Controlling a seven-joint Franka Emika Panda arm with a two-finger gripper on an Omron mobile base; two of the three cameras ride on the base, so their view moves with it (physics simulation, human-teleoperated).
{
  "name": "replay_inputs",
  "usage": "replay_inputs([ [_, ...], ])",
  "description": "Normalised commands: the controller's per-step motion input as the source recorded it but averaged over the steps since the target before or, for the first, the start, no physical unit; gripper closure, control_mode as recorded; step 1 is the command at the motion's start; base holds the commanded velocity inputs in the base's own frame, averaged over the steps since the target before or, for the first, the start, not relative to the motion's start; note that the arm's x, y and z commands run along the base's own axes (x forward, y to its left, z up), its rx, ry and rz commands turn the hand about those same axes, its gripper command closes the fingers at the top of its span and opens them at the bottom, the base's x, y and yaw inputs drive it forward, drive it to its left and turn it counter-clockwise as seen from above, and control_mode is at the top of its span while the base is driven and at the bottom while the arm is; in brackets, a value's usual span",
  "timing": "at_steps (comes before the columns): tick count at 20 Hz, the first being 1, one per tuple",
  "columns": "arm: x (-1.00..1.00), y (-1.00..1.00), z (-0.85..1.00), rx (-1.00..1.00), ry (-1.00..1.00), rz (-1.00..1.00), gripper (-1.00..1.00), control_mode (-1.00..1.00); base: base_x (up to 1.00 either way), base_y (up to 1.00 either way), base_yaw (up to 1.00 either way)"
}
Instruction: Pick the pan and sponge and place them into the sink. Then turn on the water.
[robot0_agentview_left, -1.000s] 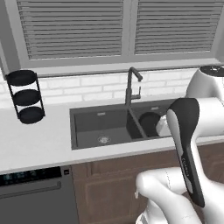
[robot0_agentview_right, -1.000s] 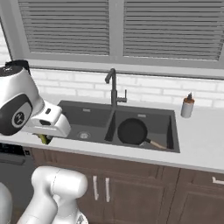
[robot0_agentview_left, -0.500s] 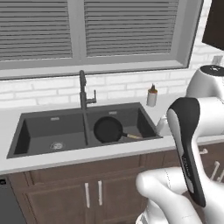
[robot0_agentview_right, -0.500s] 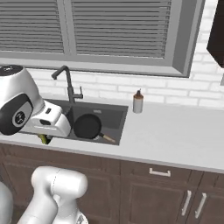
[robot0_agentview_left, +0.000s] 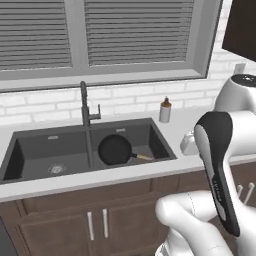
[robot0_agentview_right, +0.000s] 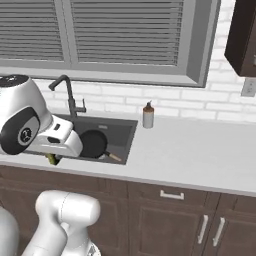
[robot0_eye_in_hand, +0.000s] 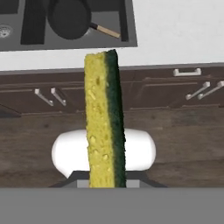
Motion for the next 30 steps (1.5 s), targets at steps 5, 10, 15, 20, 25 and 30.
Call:
replay_inputs([
  [5,0.00,0.00,0.00,0.00,0.00,0.00,1.00,1.00,0.51,0.73,-0.09],
  [10,0.00,0.00,0.00,0.00,0.00,0.00,1.00,1.00,0.63,0.25,-0.05],
  [15,0.00,0.00,0.00,0.00,0.00,0.00,1.00,1.00,0.41,-0.38,0.01],
  [20,0.00,0.00,0.00,0.00,0.00,0.00,1.00,1.00,0.10,-0.57,0.13],
  [25,0.00,0.00,0.00,0.00,0.00,0.00,1.00,1.00,0.10,-0.23,0.08],
  [30,0.00,0.00,0.00,0.00,0.00,0.00,1.00,1.00,0.25,0.16,0.00],
])
